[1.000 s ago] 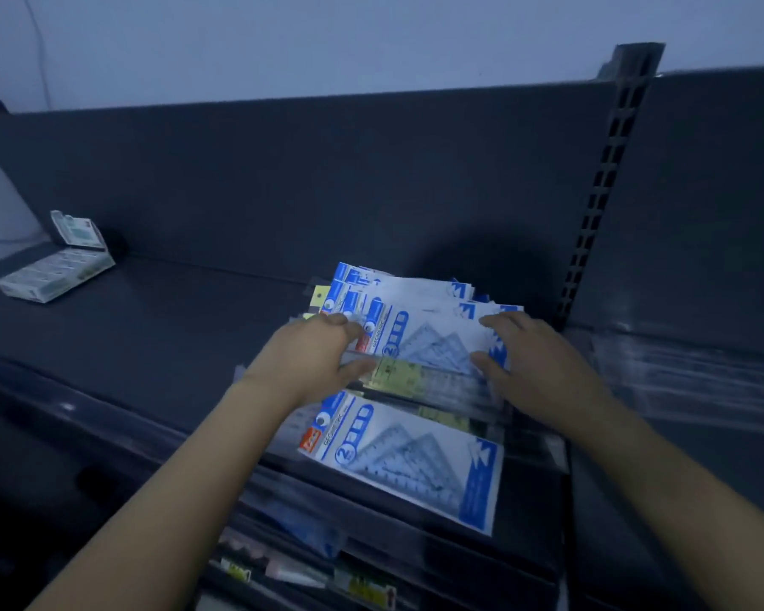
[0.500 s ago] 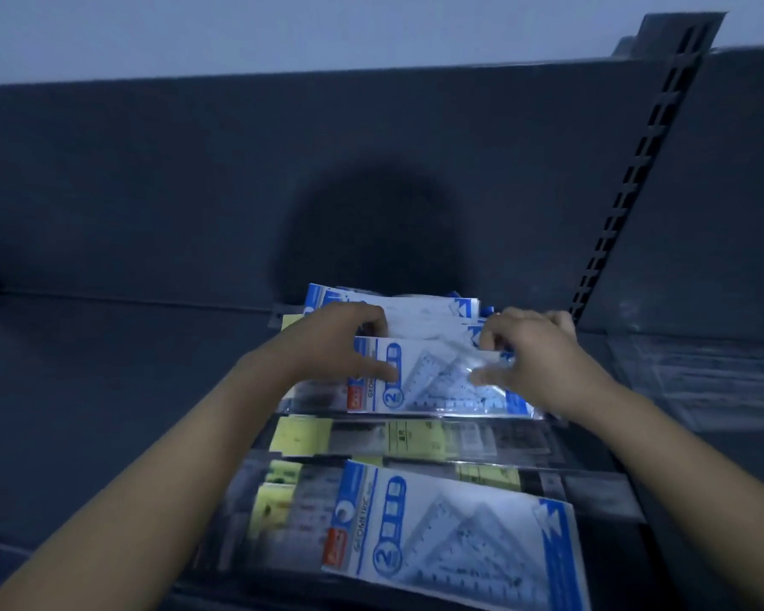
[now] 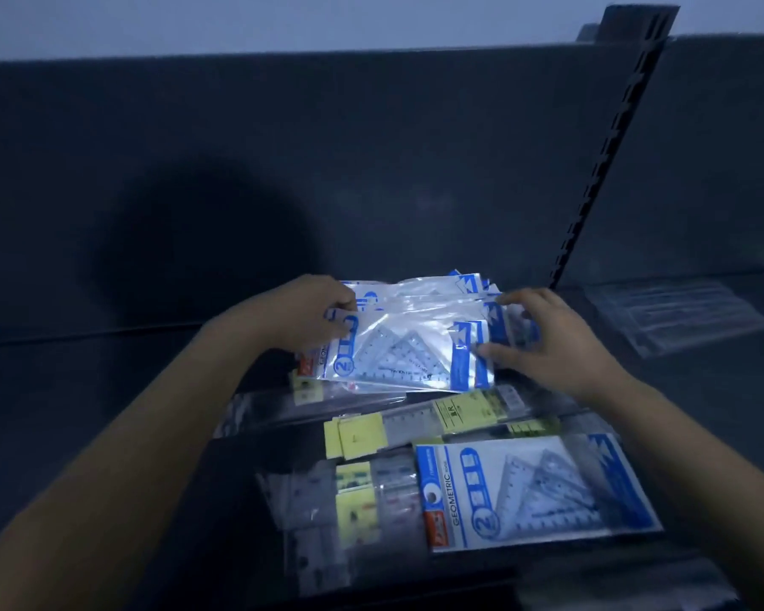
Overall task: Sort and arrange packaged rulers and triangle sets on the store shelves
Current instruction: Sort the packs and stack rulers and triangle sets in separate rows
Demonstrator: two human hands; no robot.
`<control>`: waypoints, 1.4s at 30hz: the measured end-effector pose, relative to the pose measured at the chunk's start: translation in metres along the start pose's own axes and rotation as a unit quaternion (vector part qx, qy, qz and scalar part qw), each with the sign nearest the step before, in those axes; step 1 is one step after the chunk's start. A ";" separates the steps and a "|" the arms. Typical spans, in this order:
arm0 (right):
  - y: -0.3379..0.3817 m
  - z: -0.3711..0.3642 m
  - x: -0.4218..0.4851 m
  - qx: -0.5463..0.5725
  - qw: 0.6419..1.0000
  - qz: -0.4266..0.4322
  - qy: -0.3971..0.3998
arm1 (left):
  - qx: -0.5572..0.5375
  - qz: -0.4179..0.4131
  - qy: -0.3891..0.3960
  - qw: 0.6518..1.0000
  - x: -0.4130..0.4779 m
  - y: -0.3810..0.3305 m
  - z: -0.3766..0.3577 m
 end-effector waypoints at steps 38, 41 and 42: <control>-0.017 0.029 -0.028 0.103 0.993 0.040 0.035 | -0.199 -0.030 -0.301 0.932 -0.013 0.001 0.054; -0.022 0.049 -0.046 0.066 0.997 0.013 -0.028 | -0.233 -0.024 -0.302 0.924 -0.001 -0.012 0.046; -0.024 0.054 -0.053 0.059 0.997 0.004 -0.043 | -0.252 -0.026 -0.294 0.922 0.005 -0.019 0.041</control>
Point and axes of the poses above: each hand's wrist, its own x-axis towards the middle knuckle, its own z-axis out of the back of the hand, y = z × x, the point moved 6 cm from there along x, towards the middle knuckle
